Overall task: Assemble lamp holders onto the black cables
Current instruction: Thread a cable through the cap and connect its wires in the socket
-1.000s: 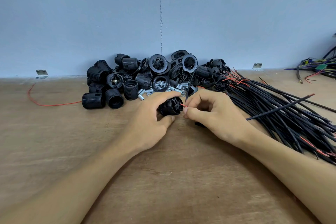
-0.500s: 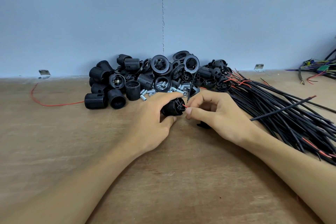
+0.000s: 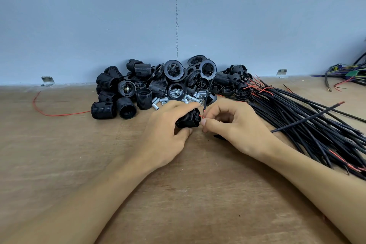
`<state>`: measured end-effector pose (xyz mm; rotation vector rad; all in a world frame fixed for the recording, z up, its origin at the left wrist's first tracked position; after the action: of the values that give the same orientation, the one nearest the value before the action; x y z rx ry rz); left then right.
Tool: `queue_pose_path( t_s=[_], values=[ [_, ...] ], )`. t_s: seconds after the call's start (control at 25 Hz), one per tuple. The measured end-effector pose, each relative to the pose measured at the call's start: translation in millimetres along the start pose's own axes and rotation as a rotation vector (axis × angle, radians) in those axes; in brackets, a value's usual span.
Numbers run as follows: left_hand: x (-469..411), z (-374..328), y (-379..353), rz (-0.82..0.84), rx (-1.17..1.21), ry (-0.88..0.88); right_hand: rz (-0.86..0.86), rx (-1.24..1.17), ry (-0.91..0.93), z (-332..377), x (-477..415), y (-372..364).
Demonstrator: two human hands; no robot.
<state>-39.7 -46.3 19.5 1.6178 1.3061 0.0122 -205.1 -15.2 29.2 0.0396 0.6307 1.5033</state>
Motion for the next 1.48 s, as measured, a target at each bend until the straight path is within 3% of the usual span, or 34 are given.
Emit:
queue_pose_path(
  t_s=[0.96,1.48],
  values=[
    [1.9,-10.4,-2.4,0.035,-0.036,-0.145,0.071,0.140,0.084,7.8,1.1,-8.0],
    [1.4,-4.7,-1.2,0.040,-0.066,0.011,0.043,0.205,0.096,9.8,1.3,-2.6]
  ],
)
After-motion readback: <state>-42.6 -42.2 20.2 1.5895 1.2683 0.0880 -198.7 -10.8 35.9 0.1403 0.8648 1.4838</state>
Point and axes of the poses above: each hand's wrist, its own x-axis away from the middle knuckle, its own y-axis out of the back of the hand, z = x × y, the point moved 6 cm from there along -x, towards the middle knuckle, and after that the axes turned 4 degrees about -x, right-handed, at the moved point
